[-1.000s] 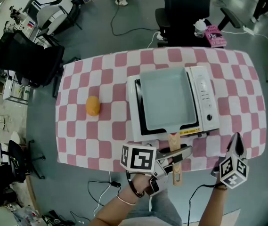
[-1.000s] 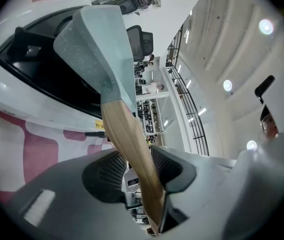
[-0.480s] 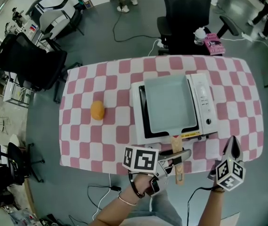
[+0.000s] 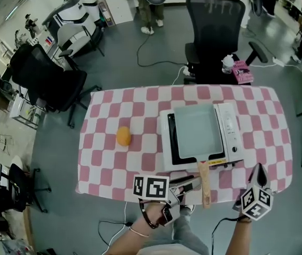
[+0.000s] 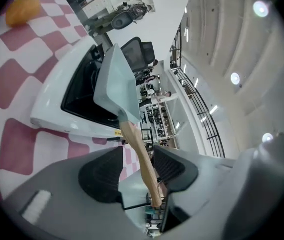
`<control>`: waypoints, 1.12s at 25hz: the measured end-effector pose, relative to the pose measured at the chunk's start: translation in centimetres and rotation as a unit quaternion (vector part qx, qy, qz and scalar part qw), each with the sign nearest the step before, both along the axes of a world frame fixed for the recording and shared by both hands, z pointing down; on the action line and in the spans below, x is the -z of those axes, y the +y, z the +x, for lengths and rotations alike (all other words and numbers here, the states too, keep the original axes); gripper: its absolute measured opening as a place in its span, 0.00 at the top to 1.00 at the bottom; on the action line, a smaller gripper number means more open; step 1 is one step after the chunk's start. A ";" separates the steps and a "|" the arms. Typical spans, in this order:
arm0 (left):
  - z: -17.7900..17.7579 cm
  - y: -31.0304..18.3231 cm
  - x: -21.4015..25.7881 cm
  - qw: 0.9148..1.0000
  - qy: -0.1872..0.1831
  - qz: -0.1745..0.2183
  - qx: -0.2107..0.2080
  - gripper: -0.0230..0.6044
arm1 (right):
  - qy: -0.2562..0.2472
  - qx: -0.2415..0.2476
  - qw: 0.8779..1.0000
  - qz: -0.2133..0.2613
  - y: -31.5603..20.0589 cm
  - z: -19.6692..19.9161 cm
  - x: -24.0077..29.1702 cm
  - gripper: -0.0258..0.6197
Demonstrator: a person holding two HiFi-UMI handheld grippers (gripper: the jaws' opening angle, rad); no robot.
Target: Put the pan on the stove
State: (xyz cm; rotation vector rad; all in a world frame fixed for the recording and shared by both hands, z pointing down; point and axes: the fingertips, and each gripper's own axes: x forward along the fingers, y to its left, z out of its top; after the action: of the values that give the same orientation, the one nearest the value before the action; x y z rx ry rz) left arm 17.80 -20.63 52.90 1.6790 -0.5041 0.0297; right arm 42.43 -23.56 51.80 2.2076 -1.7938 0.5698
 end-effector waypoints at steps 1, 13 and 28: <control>-0.9 -0.1 0.4 1.000 -0.006 0.008 0.010 0.67 | 0.000 0.003 1.000 0.003 0.0 -0.3 0.5 0.95; -10.1 -4.3 8.7 0.936 -0.220 0.251 0.110 0.76 | 0.008 0.057 0.996 0.064 -2.1 -4.1 7.9 0.95; -16.6 -9.5 18.6 0.729 -0.398 0.471 0.299 0.97 | 0.048 0.065 0.985 0.155 -2.4 -3.3 16.4 0.95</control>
State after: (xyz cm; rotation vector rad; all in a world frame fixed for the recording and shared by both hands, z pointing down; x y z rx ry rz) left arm 1.19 -30.09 34.26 2.3540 -1.9703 0.0218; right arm 39.18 -25.97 35.45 2.2389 -2.0720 0.1618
